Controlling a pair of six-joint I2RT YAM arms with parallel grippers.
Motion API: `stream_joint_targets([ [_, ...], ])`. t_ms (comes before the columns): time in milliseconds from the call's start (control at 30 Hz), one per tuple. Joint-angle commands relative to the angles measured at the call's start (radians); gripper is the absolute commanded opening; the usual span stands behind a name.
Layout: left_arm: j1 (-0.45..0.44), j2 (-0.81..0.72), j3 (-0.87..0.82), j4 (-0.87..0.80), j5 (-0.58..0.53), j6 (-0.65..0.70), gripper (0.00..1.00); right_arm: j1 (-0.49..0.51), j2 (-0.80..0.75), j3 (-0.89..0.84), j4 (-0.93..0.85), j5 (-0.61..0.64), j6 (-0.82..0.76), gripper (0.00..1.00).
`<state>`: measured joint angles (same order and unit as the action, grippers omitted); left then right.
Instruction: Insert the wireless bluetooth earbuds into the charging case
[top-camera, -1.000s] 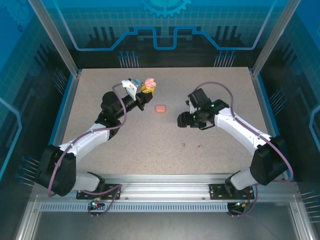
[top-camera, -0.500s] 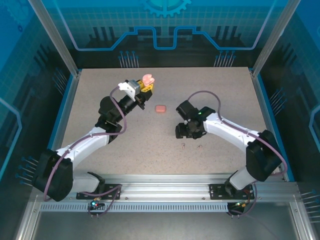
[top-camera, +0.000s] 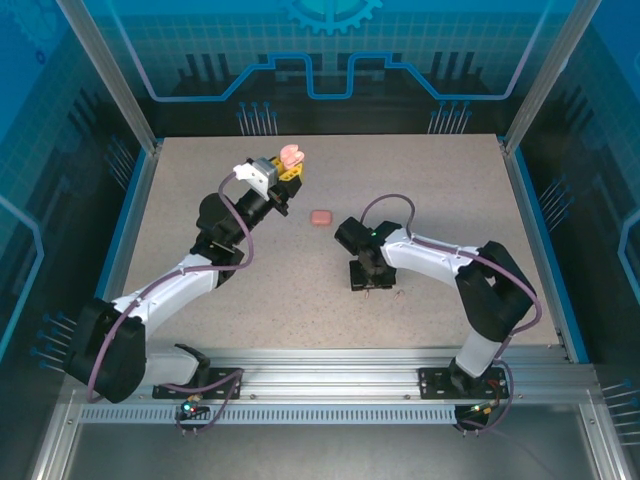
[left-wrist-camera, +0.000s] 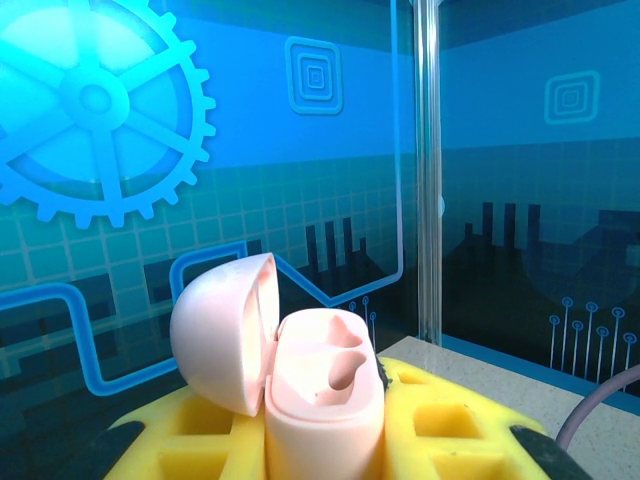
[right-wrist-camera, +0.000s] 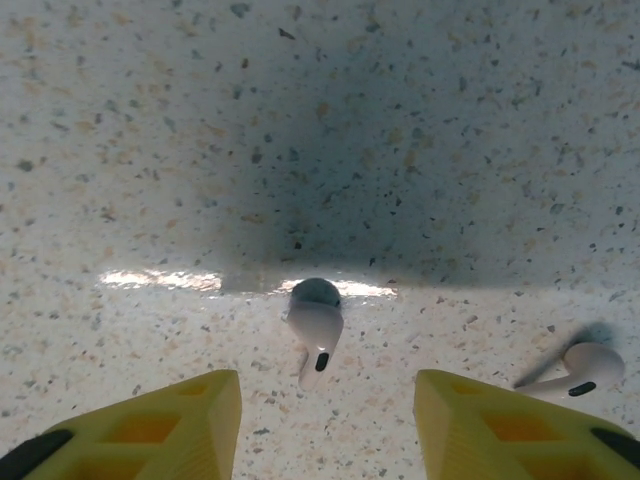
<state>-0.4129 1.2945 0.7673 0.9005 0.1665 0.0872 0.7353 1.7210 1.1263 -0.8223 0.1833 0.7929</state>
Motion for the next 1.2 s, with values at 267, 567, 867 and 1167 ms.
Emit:
stream_joint_targets([
  [267, -0.005, -0.032, -0.013, 0.041, -0.012, 0.006, 0.0, 0.012, 0.083, 0.017, 0.013, 0.023, 0.074, 0.4],
  [567, -0.005, -0.024, -0.013, 0.043, 0.003, 0.008, 0.0, 0.007, 0.113, 0.031, 0.026, 0.022, 0.079, 0.38],
  [867, -0.005, -0.015, -0.013, 0.044, 0.017, 0.016, 0.0, -0.006, 0.126, 0.022, 0.04, 0.018, 0.093, 0.34],
  [1167, -0.006, -0.008, -0.008, 0.044, 0.037, 0.023, 0.0, -0.013, 0.13, 0.015, 0.04, 0.021, 0.105, 0.3],
])
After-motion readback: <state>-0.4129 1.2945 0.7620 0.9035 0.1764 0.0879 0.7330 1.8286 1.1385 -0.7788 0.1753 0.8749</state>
